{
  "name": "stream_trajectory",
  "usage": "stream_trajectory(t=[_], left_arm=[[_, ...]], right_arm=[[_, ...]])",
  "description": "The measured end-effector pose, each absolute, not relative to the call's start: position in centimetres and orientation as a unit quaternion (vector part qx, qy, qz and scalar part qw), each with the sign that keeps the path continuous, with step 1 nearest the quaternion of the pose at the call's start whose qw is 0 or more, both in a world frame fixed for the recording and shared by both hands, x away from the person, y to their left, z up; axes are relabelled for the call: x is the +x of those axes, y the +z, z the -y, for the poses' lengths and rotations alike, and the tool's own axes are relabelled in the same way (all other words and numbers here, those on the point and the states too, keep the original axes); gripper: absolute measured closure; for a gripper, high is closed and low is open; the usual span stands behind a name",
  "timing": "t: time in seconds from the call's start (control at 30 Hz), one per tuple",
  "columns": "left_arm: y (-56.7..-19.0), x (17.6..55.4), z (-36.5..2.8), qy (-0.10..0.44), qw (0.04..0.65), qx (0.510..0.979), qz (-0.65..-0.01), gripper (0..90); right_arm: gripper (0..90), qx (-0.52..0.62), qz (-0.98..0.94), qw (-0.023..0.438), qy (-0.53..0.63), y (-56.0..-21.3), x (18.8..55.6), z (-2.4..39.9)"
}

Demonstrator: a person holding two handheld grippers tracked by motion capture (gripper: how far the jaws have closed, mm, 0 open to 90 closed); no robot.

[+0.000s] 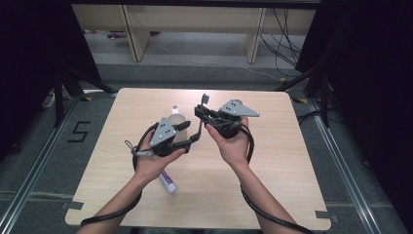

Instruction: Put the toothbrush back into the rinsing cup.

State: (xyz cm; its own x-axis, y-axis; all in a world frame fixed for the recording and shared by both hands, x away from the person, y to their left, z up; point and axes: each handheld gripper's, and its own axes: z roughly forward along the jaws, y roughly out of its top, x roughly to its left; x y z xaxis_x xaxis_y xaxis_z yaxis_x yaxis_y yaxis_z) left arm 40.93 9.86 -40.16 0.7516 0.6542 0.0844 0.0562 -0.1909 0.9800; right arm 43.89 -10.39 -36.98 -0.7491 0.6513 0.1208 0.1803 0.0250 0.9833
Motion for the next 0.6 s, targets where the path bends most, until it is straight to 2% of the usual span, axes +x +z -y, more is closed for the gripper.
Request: stream_trajectory(t=[0.37, 0.6], left_arm=[[-40.1, 41.8, -9.0, 0.274, 0.594, 0.712, -0.256, 67.5], [-39.9, 42.0, -8.8, 0.280, 0.602, 0.701, -0.261, 72.9]], right_arm=[[81.0, 0.301, -0.687, 0.186, 0.634, -36.9, 43.9, 9.7], [81.0, 0.299, -0.685, 0.192, 0.636, -36.8, 43.9, 9.2]])
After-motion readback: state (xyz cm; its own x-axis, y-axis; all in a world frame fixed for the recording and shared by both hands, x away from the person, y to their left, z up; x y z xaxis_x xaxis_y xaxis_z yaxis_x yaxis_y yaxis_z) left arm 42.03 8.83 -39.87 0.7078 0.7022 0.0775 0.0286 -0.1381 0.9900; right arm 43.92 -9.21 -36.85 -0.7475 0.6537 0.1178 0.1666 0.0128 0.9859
